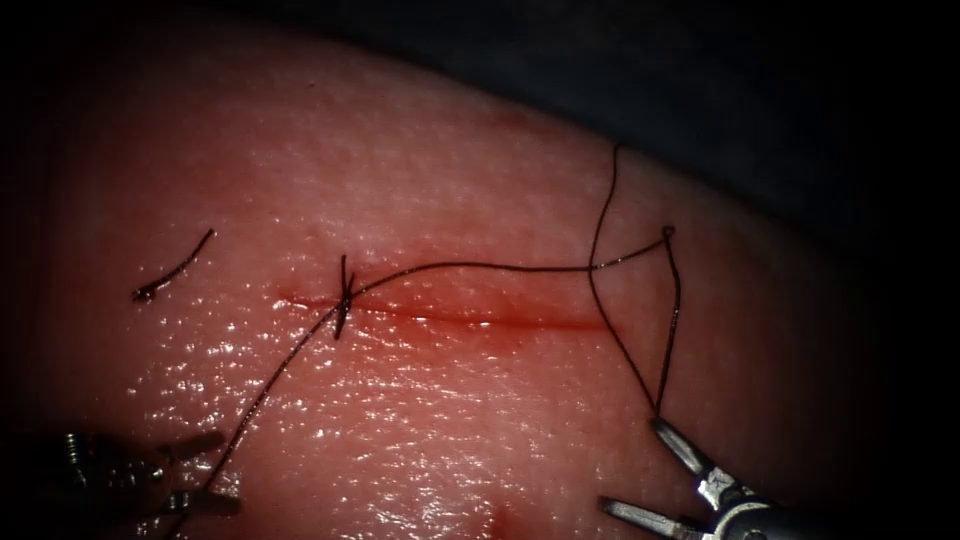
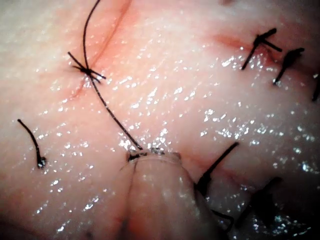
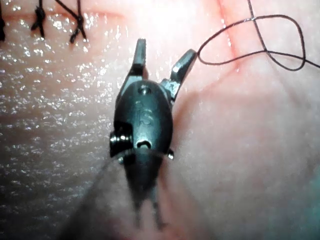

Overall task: Wound Closure
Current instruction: With the left gripper, grab the suture and pull the needle into frame.

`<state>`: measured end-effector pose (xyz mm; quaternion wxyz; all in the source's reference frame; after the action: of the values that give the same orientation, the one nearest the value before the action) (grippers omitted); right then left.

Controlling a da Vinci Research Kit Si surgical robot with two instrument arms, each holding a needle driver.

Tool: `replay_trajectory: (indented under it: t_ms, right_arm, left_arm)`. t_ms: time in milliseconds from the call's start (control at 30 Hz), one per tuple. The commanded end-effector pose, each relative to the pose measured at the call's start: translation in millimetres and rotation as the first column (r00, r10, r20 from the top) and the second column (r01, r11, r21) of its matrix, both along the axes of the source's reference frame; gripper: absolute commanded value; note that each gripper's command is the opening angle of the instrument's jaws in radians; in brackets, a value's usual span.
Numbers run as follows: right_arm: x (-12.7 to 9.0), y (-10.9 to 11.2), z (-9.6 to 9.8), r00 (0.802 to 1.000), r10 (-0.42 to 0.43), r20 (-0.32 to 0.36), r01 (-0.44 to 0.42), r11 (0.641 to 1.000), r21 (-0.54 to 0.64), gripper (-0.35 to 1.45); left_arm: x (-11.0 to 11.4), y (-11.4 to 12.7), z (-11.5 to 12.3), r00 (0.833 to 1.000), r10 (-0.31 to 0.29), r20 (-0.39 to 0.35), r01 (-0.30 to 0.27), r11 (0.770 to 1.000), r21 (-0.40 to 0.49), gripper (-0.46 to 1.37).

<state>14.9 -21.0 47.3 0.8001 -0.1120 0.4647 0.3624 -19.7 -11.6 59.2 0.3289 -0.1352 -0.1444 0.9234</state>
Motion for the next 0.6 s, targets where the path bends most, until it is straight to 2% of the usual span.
replay_trajectory:
  t_ms: [33, 100, 133, 200, 267, 300, 333, 367, 467, 600]
  right_arm:
    - [0.1, -0.2, -0.2, 1.000, -0.005, -0.006, 0.005, 1.000, 0.000, 0.67]
    - [0.2, -0.5, -0.3, 1.000, -0.009, -0.008, 0.009, 1.000, 0.001, 0.67]
    - [0.2, -0.6, -0.4, 1.000, -0.013, -0.009, 0.014, 1.000, 0.002, 0.67]
    - [0.2, -1.0, -0.4, 1.000, -0.021, -0.006, 0.021, 1.000, 0.008, 0.67]
    - [0.2, -1.2, -0.5, 1.000, -0.023, -0.009, 0.023, 1.000, 0.006, 0.67]
    - [0.1, -1.4, -0.5, 1.000, -0.026, -0.009, 0.026, 1.000, 0.007, 0.67]
    - [0.1, -1.5, -0.5, 1.000, -0.027, -0.010, 0.027, 1.000, 0.006, 0.67]
    - [0.0, -1.7, -0.6, 0.999, -0.032, -0.009, 0.032, 0.999, 0.009, 0.67]
    - [-0.4, -2.4, -1.0, 0.999, -0.049, -0.006, 0.049, 0.999, 0.020, 0.66]
    - [-1.1, -2.9, -1.3, 0.998, -0.056, -0.009, 0.056, 0.998, 0.019, 0.65]
  left_arm:
    - [-0.2, 0.1, 0.3, 1.000, 0.008, -0.006, -0.008, 1.000, 0.002, 0.83]
    - [-0.3, 0.1, 0.5, 1.000, 0.013, -0.005, -0.013, 1.000, 0.003, 1.04]
    - [-0.3, 0.1, 0.5, 1.000, 0.017, -0.002, -0.017, 1.000, 0.005, 1.06]
    - [-0.4, 0.1, 0.5, 1.000, 0.022, 0.001, -0.022, 1.000, 0.010, 0.92]
    - [-0.4, 0.0, 0.6, 1.000, 0.022, 0.006, -0.022, 1.000, 0.013, 0.53]
    - [-0.5, -0.1, 0.6, 1.000, 0.008, 0.000, -0.008, 1.000, 0.022, 0.13]
    - [-0.5, -0.2, 0.6, 1.000, 0.002, -0.001, -0.002, 1.000, 0.023, -0.04]
    - [-0.5, -0.3, 0.7, 0.999, -0.032, -0.004, 0.032, 0.998, 0.049, -0.35]
    - [-0.7, 0.1, 0.6, 0.997, -0.076, 0.024, 0.071, 0.982, 0.173, -0.35]
    - [-1.1, 1.3, -0.4, 0.994, -0.091, 0.052, 0.079, 0.978, 0.194, -0.35]
